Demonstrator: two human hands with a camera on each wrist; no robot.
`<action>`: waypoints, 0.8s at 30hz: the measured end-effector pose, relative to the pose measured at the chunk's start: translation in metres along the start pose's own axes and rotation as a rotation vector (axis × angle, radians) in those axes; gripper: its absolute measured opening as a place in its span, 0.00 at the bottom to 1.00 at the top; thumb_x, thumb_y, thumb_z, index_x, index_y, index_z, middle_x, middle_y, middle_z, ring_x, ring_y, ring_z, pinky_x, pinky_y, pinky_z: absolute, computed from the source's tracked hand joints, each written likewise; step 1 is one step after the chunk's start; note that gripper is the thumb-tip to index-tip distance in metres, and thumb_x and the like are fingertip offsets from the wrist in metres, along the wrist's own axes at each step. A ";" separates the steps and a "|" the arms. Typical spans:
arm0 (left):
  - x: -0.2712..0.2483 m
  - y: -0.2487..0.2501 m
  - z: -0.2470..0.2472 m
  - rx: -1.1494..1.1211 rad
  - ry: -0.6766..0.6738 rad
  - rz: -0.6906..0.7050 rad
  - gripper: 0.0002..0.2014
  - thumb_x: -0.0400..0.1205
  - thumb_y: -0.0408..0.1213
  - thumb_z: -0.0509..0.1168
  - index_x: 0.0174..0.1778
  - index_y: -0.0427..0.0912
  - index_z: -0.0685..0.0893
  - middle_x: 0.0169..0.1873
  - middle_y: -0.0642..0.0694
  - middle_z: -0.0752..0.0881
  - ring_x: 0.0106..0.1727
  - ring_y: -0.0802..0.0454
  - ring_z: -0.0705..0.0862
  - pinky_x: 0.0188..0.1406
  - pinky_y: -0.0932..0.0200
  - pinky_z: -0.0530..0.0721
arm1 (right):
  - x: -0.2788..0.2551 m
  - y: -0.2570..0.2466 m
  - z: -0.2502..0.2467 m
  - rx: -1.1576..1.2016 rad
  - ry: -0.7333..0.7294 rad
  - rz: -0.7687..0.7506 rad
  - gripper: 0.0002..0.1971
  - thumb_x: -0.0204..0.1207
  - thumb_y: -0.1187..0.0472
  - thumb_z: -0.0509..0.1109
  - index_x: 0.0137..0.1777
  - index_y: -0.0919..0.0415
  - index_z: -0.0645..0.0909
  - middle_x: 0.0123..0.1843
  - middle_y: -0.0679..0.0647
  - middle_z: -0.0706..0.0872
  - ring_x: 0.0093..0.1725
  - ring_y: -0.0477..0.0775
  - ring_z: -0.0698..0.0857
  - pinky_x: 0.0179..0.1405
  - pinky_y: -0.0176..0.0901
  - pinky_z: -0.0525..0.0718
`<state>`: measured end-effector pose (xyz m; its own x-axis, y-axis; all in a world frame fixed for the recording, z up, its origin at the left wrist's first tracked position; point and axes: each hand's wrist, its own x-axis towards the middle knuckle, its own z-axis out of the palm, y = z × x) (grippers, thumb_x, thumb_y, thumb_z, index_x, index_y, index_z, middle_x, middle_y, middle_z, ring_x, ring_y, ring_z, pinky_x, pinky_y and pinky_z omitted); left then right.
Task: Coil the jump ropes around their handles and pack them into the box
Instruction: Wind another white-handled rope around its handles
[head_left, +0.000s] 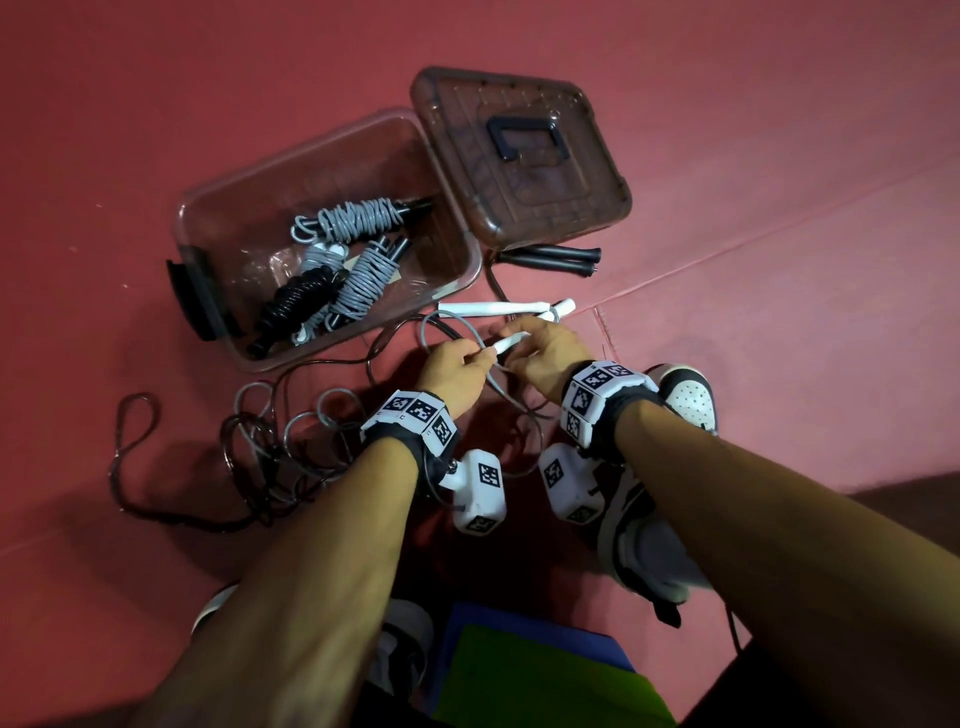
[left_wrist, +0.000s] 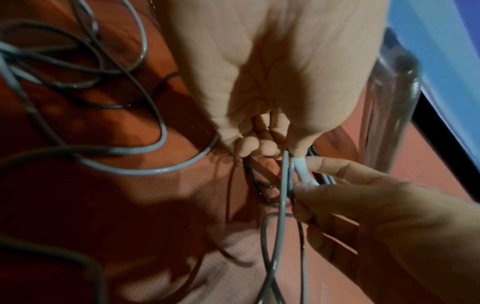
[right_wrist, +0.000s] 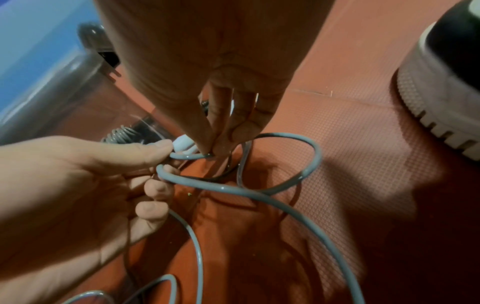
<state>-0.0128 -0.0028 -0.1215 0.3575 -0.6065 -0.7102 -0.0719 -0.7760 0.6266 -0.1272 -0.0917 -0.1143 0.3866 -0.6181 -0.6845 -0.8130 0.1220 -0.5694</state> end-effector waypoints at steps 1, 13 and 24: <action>-0.003 0.003 -0.003 0.007 0.009 0.016 0.16 0.87 0.41 0.65 0.35 0.37 0.80 0.30 0.41 0.76 0.31 0.47 0.71 0.32 0.57 0.68 | -0.005 -0.005 -0.003 -0.014 0.019 -0.012 0.16 0.72 0.69 0.71 0.45 0.43 0.83 0.44 0.53 0.91 0.43 0.55 0.87 0.51 0.46 0.88; -0.053 0.025 -0.044 0.033 0.114 0.138 0.16 0.86 0.41 0.67 0.33 0.42 0.81 0.29 0.44 0.79 0.33 0.46 0.76 0.40 0.54 0.74 | -0.049 -0.044 -0.023 -0.122 0.039 -0.216 0.15 0.75 0.69 0.71 0.53 0.47 0.83 0.35 0.48 0.84 0.35 0.51 0.82 0.35 0.33 0.77; -0.128 0.042 -0.116 0.042 0.200 0.244 0.15 0.88 0.42 0.65 0.35 0.40 0.79 0.30 0.46 0.78 0.36 0.48 0.78 0.41 0.55 0.76 | -0.090 -0.095 -0.051 -0.350 0.173 -0.344 0.17 0.70 0.66 0.70 0.57 0.49 0.86 0.54 0.64 0.87 0.46 0.65 0.87 0.47 0.41 0.78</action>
<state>0.0465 0.0624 0.0334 0.5008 -0.7328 -0.4607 -0.2147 -0.6207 0.7540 -0.1070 -0.0874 0.0244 0.6038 -0.6997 -0.3819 -0.7597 -0.3601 -0.5414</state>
